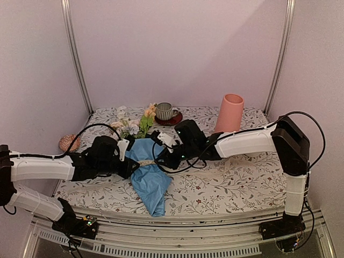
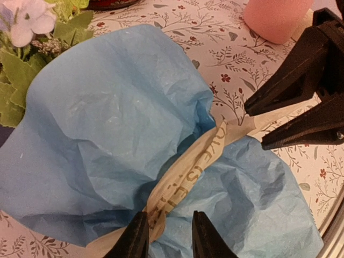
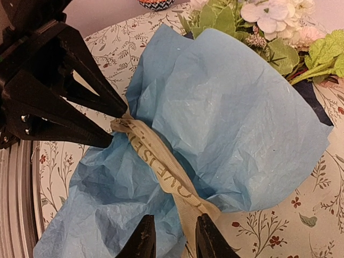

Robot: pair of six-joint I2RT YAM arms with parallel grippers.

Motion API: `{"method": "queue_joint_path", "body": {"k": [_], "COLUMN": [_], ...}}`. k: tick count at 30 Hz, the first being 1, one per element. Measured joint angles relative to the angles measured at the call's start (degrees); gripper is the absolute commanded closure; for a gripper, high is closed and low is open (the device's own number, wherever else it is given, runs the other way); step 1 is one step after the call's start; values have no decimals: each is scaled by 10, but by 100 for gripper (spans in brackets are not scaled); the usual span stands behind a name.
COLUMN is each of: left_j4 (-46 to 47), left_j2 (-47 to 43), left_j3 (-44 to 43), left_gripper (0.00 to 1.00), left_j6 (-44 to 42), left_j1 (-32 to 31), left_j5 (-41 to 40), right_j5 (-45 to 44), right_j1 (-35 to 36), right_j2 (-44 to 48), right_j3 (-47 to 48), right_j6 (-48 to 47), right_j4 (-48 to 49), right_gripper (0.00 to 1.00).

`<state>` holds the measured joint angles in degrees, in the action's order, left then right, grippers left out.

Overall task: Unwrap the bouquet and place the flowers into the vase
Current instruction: Untie the half-tied ribbon from the folded wrapping paper.

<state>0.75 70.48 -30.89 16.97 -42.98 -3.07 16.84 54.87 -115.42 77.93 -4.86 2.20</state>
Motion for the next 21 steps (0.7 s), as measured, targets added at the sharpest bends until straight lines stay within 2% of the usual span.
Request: {"method": "queue_joint_path", "body": {"k": [13,21], "left_j4": [-22,-25], "left_j2": [12,12], "left_j3": [-11,-11], "left_gripper": [70,72], "left_j6": [3,4], "left_j1": [-3,-3], "left_j5": [-79,-99], "right_j5": [-17,-26], "right_j1": [3,8], "right_j2": [-40,-54], "right_j3": [47,68], "right_j6": [-9,-21], "right_j4": [-24,-40], "right_gripper": [73,74]}}
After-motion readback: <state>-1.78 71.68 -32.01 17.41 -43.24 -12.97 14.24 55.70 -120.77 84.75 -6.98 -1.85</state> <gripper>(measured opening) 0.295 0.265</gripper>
